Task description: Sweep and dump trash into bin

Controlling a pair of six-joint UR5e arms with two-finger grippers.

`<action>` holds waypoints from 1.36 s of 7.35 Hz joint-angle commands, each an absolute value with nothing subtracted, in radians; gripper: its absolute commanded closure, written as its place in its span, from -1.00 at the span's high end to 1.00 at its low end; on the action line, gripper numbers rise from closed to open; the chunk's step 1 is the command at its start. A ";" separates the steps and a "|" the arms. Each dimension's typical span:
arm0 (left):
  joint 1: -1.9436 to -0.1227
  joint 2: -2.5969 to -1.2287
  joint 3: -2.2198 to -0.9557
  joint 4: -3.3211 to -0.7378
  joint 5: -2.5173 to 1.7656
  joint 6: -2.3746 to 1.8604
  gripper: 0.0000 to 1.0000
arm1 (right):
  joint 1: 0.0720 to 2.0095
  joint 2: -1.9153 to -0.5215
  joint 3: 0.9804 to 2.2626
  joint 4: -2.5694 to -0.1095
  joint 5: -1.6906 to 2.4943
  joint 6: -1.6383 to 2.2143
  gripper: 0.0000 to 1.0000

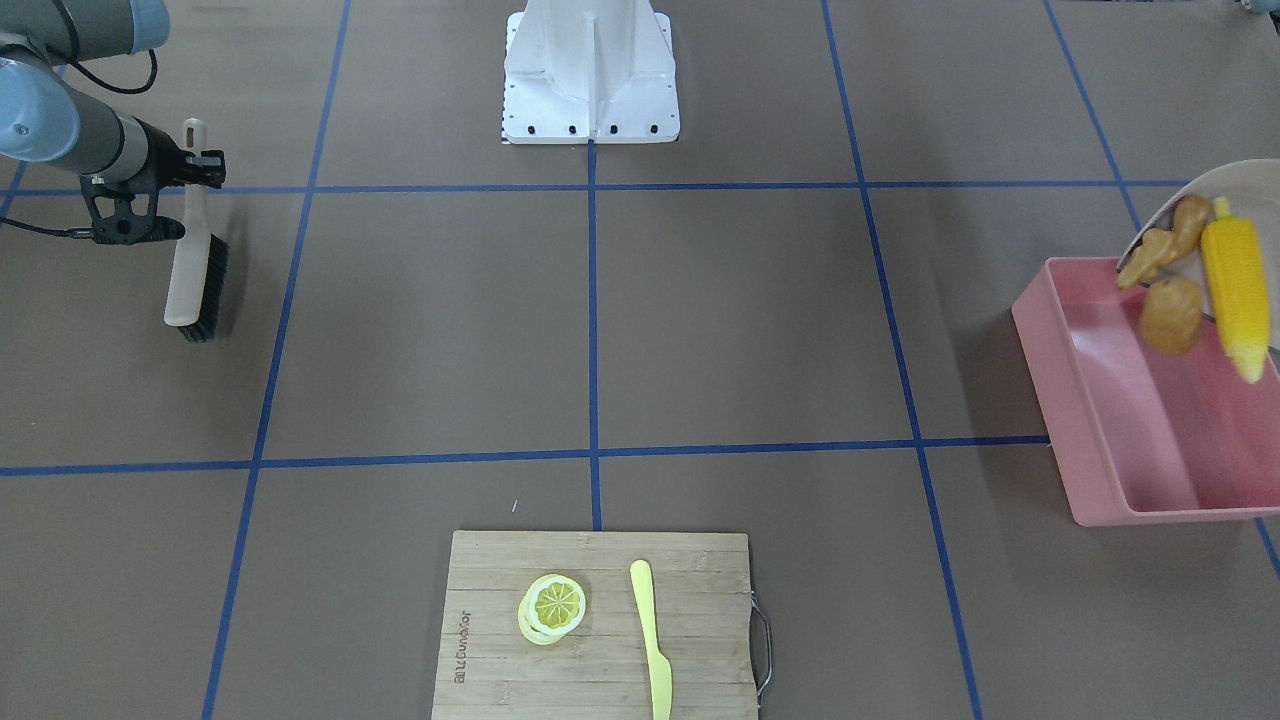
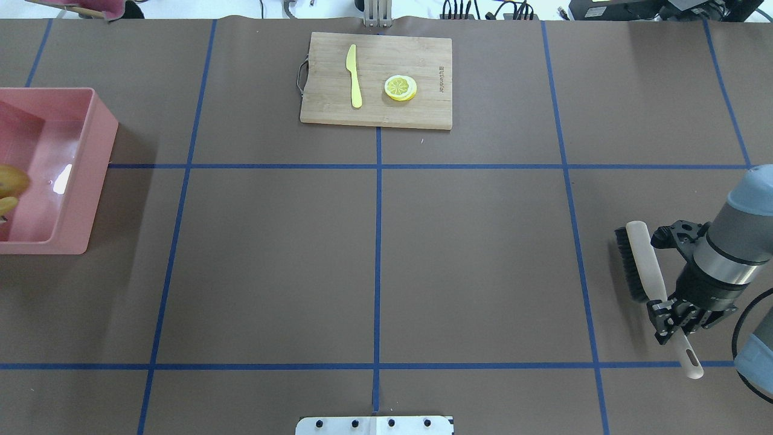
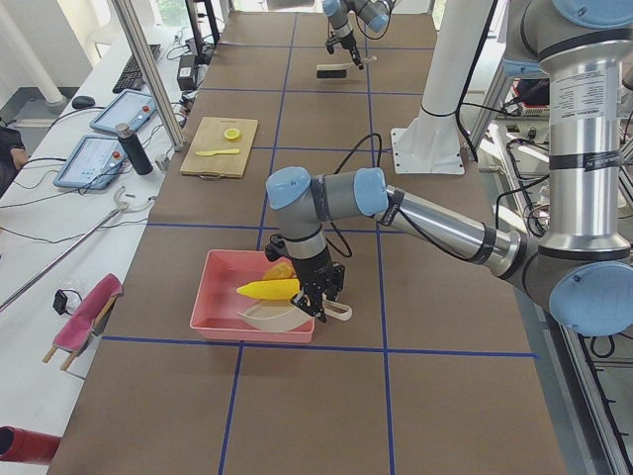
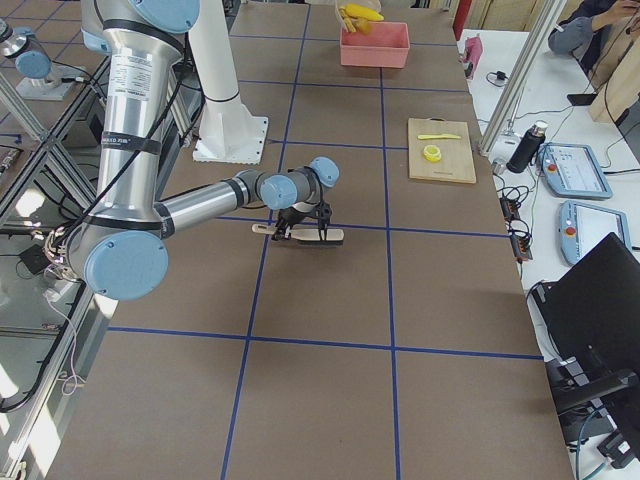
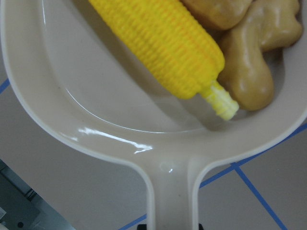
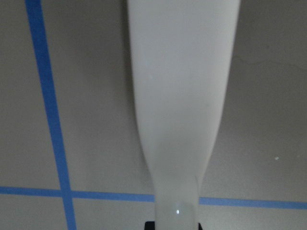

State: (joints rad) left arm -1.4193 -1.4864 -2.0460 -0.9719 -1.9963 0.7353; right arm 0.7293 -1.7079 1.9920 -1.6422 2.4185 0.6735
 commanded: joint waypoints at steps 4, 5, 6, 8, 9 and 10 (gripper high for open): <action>-1.315 -1.513 -2.062 -0.841 -1.852 0.814 -1.00 | 0.727 -1.640 1.947 -1.641 2.422 0.739 -1.00; -1.319 -1.511 -2.063 -0.841 -1.848 0.827 -1.00 | 0.726 -1.638 1.936 -1.641 2.422 0.739 -1.00; -1.328 -1.503 -2.071 -0.841 -1.848 0.827 -1.00 | 0.726 -1.632 1.928 -1.641 2.422 0.739 -0.62; -1.414 -1.457 -2.123 -0.841 -1.848 0.848 -1.00 | 0.724 -1.611 1.910 -1.641 2.422 0.741 -0.26; -1.480 -1.435 -2.147 -0.845 -1.851 0.903 -1.00 | 0.724 -1.597 1.904 -1.646 2.421 0.741 0.15; -1.573 -1.434 -2.189 -0.847 -1.855 0.973 -1.00 | 0.724 -1.595 1.904 -1.646 2.422 0.741 0.55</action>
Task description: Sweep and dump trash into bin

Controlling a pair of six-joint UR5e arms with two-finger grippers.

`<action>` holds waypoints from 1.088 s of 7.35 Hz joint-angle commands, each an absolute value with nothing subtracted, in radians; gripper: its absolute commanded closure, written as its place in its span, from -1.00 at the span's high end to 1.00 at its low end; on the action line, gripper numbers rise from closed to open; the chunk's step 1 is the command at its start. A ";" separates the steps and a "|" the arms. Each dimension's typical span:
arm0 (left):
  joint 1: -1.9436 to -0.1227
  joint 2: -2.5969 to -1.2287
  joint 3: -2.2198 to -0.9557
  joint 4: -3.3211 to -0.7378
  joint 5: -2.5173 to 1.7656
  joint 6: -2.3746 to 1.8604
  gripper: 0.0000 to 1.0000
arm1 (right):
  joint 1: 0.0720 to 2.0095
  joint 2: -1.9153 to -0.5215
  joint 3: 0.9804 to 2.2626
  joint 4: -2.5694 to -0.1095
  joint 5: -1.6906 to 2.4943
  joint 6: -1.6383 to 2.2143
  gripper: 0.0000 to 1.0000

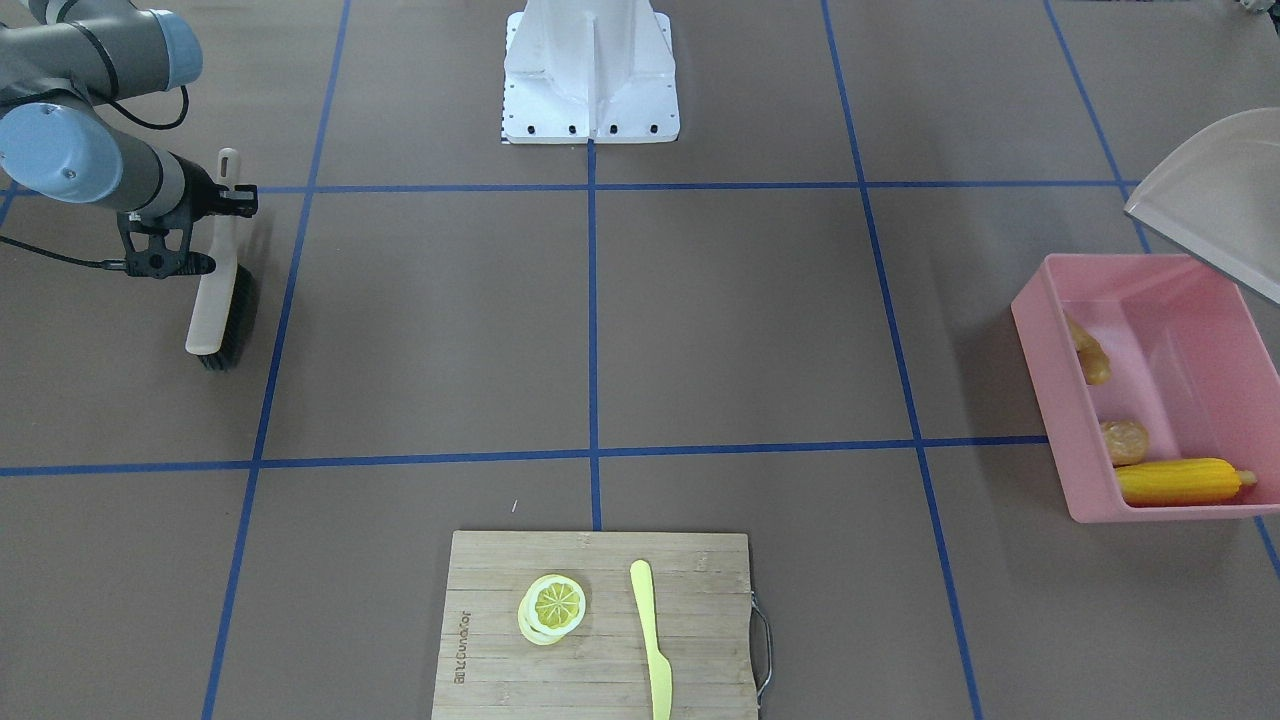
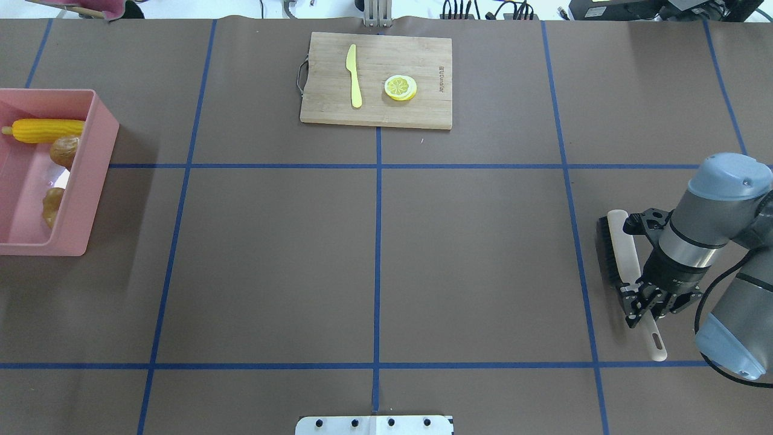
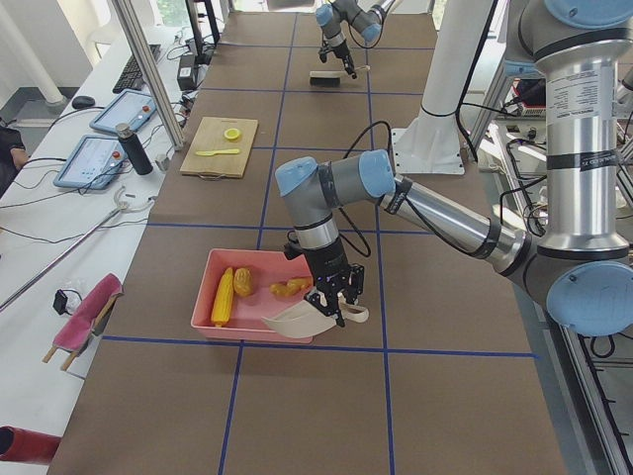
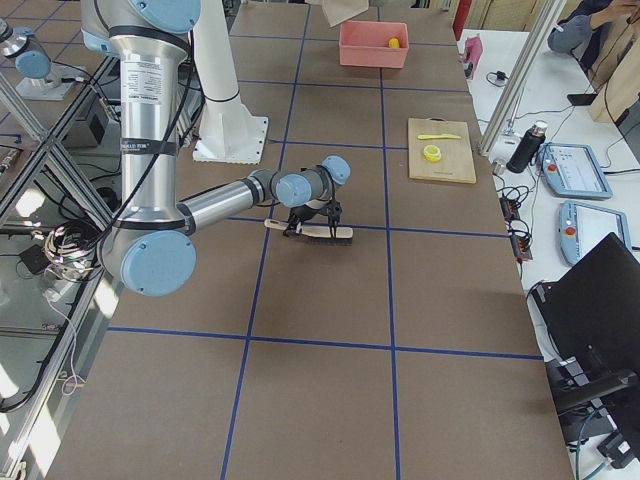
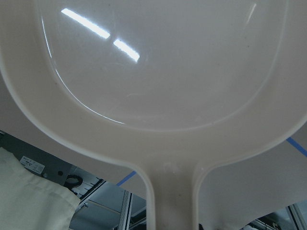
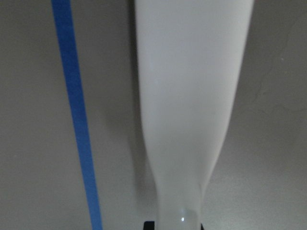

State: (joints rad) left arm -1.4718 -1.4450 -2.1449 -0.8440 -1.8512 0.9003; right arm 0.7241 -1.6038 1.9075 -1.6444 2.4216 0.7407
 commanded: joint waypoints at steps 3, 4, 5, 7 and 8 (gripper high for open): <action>-1.661 -1.477 -2.204 -1.008 -2.019 0.987 -1.00 | 0.751 -1.591 1.914 -1.652 2.442 0.738 1.00; -1.655 -1.509 -2.182 -1.078 -2.124 0.877 -1.00 | 0.811 -1.591 1.920 -1.652 2.448 0.738 1.00; -1.613 -1.532 -2.174 -1.141 -2.249 0.794 -1.00 | 0.884 -1.592 1.931 -1.652 2.447 0.736 1.00; -1.492 -1.616 -2.158 -1.150 -2.340 0.733 -1.00 | 1.067 -1.594 1.927 -1.648 2.396 0.709 1.00; -1.415 -1.697 -2.113 -1.150 -2.379 0.726 -1.00 | 1.124 -1.592 1.924 -1.646 2.308 0.633 1.00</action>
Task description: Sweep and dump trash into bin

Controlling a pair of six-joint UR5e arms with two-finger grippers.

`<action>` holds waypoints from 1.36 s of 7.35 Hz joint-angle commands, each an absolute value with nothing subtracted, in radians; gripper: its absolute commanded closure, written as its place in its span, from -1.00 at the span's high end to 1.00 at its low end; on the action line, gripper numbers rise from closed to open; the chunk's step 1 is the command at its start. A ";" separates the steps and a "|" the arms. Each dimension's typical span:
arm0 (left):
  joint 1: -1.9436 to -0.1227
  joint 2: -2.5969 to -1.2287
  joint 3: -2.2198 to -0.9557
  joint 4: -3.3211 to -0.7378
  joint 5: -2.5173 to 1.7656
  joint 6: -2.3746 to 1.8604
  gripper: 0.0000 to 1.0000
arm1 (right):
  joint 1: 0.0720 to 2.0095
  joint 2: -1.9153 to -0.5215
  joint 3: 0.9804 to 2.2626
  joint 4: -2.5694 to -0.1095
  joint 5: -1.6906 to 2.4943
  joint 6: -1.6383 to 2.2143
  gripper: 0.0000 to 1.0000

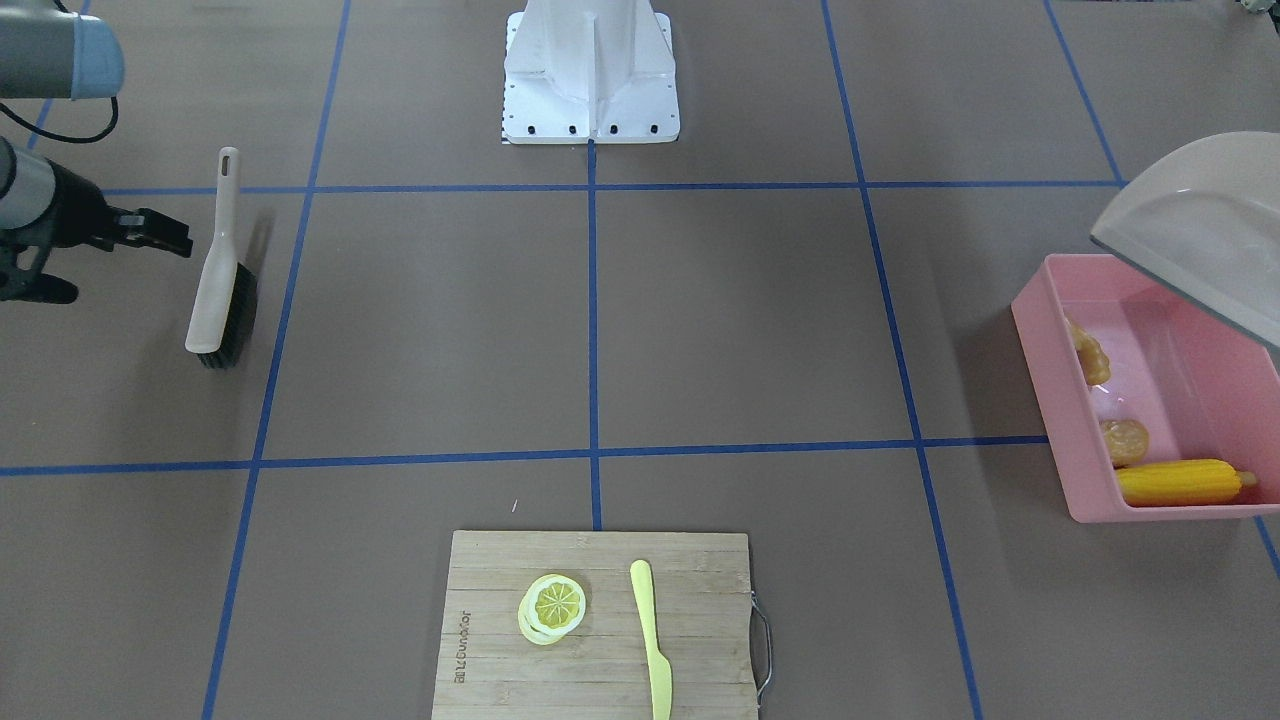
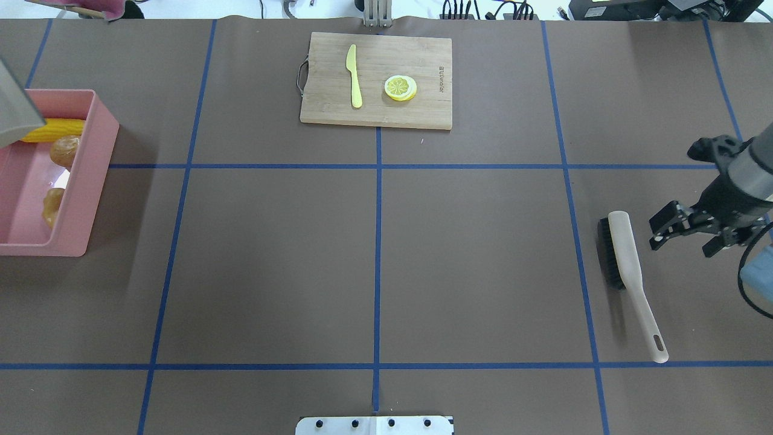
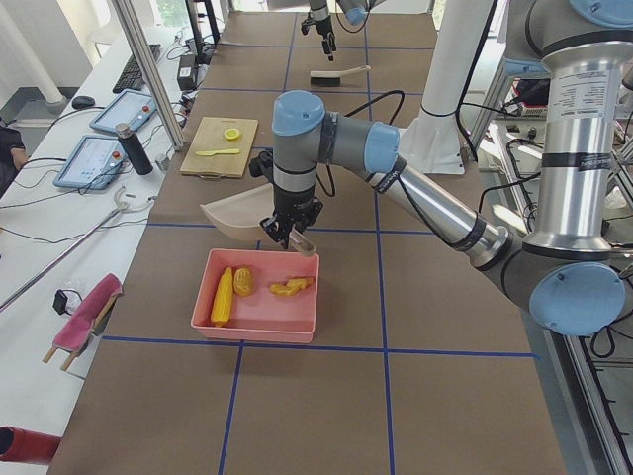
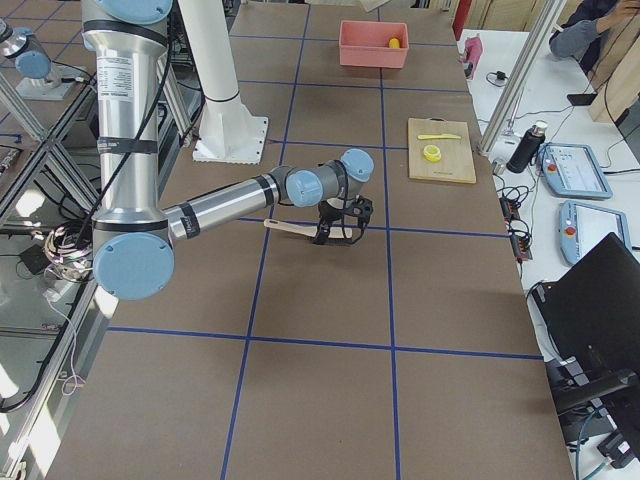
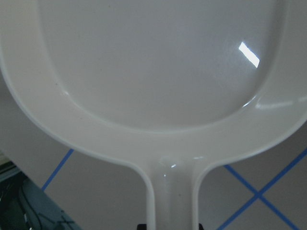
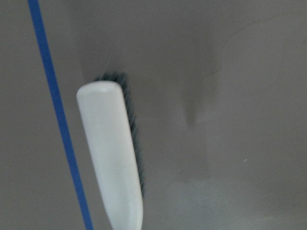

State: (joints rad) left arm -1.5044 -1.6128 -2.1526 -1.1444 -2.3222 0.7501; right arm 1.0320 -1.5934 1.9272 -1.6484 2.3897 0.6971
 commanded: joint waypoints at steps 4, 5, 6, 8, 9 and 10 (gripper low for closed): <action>-1.013 -1.862 -1.982 -1.387 -2.395 0.566 -1.00 | 1.340 -1.591 1.729 -1.637 2.197 0.220 1.00; -0.935 -1.870 -1.974 -1.408 -2.337 0.565 -1.00 | 1.394 -1.598 1.694 -1.638 2.201 0.121 1.00; -0.881 -1.870 -1.977 -1.420 -2.294 0.561 -1.00 | 1.449 -1.608 1.690 -1.638 2.207 0.051 1.00; -0.781 -1.862 -1.979 -1.449 -2.202 0.493 -1.00 | 1.525 -1.620 1.697 -1.637 2.246 0.038 1.00; -0.770 -1.856 -1.964 -1.495 -2.163 0.474 -1.00 | 1.525 -1.611 1.686 -1.637 2.235 0.043 1.00; -0.766 -1.855 -1.910 -1.535 -2.158 0.472 -1.00 | 1.525 -1.585 1.660 -1.635 2.226 0.046 1.00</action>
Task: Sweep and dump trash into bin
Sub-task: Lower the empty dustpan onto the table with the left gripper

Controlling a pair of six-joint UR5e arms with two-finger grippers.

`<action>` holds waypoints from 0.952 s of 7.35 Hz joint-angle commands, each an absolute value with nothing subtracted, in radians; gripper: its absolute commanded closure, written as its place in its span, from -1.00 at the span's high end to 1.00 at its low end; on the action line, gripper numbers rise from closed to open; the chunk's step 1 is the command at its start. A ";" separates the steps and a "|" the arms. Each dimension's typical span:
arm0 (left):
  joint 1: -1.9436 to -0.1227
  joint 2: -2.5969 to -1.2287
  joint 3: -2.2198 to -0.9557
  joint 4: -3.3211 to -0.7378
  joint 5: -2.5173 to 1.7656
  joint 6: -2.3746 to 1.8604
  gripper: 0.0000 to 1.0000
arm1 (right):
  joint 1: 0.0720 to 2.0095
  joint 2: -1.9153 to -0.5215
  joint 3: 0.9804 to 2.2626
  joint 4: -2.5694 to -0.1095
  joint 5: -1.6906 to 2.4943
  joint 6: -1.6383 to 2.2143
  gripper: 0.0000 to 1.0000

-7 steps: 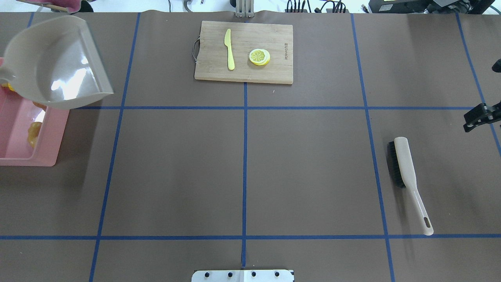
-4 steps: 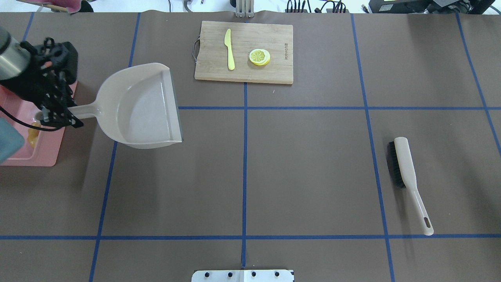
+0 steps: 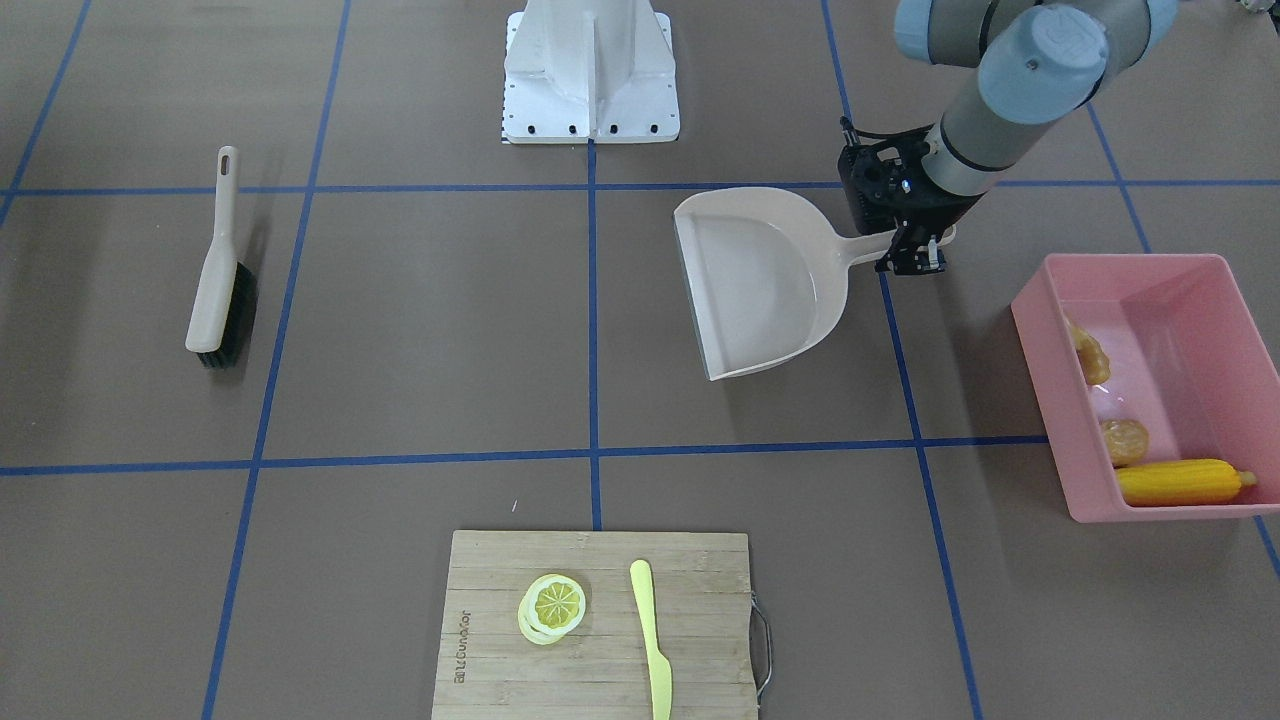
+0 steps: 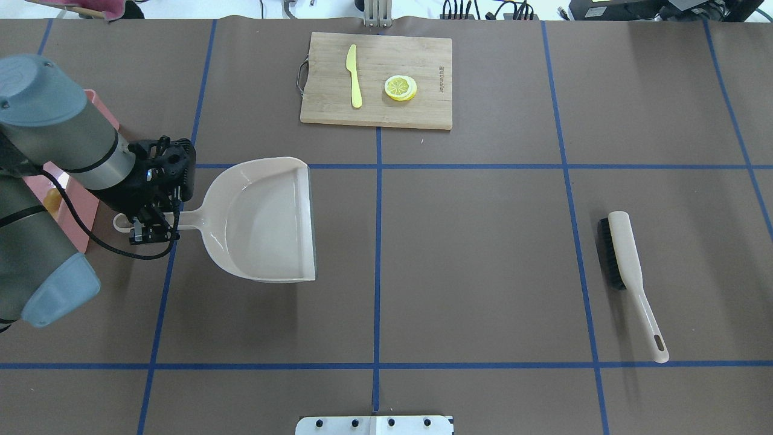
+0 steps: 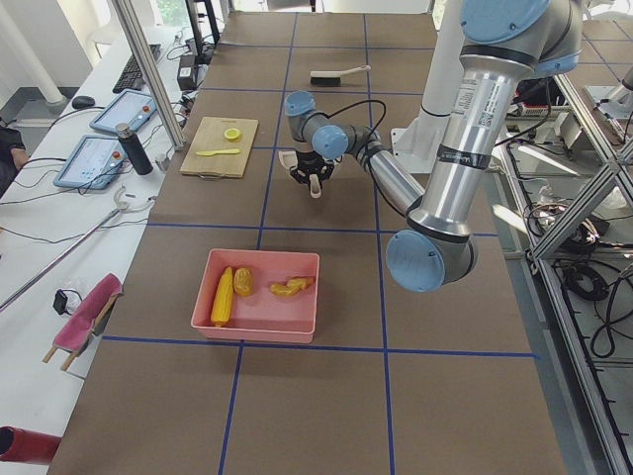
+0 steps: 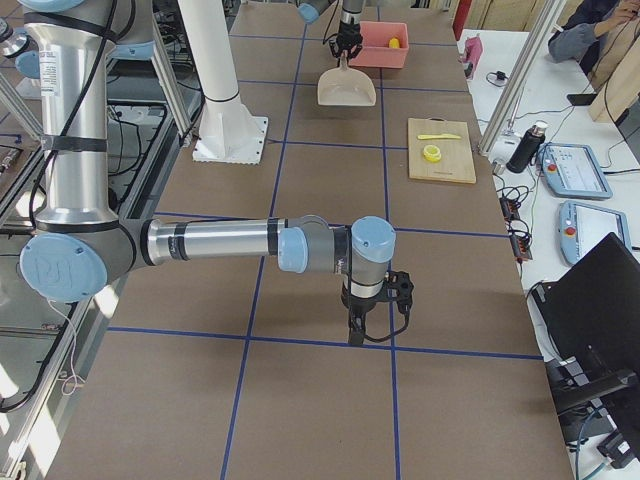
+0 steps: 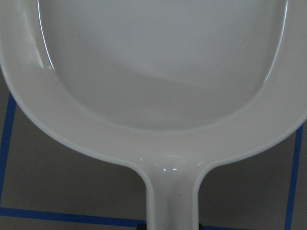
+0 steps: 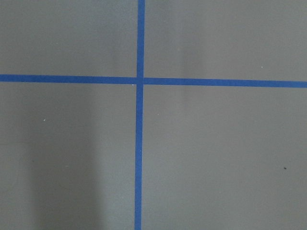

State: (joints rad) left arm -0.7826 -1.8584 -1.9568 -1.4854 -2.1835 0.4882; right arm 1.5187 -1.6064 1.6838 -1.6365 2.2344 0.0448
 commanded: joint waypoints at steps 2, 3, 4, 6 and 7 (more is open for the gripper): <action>-0.764 -1.855 -1.804 -1.643 -2.158 0.471 -1.00 | 1.525 -1.543 1.597 -1.638 2.232 0.052 1.00; -0.764 -1.859 -1.772 -1.675 -2.155 0.471 -1.00 | 1.525 -1.546 1.595 -1.638 2.235 0.057 1.00; -0.762 -1.861 -1.760 -1.692 -2.134 0.471 -1.00 | 1.525 -1.543 1.595 -1.638 2.235 0.057 1.00; -0.764 -1.859 -1.743 -1.742 -2.123 0.471 0.56 | 1.525 -1.543 1.594 -1.638 2.275 0.090 1.00; -0.764 -1.855 -1.755 -1.756 -2.118 0.460 0.97 | 1.526 -1.537 1.594 -1.638 2.287 0.094 1.00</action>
